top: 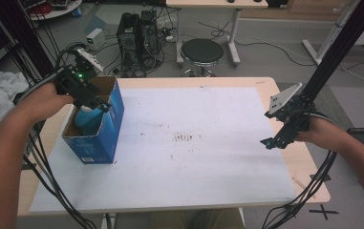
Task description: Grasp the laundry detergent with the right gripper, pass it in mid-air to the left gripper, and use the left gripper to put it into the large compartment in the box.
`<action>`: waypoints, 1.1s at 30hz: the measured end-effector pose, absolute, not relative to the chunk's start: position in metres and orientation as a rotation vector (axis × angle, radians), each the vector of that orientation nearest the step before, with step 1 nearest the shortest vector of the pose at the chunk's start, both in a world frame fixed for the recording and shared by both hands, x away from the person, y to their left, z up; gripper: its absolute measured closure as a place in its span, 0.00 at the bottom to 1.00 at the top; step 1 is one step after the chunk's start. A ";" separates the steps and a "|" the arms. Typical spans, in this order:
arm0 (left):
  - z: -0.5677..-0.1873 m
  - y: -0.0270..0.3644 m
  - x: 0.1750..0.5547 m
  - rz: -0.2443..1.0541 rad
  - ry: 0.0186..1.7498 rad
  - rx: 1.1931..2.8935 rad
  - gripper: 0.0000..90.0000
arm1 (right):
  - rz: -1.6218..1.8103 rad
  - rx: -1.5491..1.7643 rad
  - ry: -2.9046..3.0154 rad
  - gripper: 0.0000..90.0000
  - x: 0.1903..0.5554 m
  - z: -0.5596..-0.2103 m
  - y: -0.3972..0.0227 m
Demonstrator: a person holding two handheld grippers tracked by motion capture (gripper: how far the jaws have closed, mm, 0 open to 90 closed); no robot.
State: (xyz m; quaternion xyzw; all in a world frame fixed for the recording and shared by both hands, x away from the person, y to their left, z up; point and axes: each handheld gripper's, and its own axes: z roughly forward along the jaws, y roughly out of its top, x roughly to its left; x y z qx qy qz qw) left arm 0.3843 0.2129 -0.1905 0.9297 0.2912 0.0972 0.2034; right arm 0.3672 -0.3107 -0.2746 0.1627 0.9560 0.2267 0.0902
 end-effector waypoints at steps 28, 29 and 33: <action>-0.224 0.054 0.354 0.112 0.242 2.769 0.16 | 0.665 0.457 2.838 0.01 0.361 -0.270 -0.297; -0.225 0.052 0.355 0.127 0.240 2.773 0.16 | 0.673 0.460 2.837 0.01 0.361 -0.270 -0.297; -0.229 0.044 0.356 0.165 0.237 2.762 0.16 | 0.673 0.464 2.837 0.01 0.360 -0.270 -0.296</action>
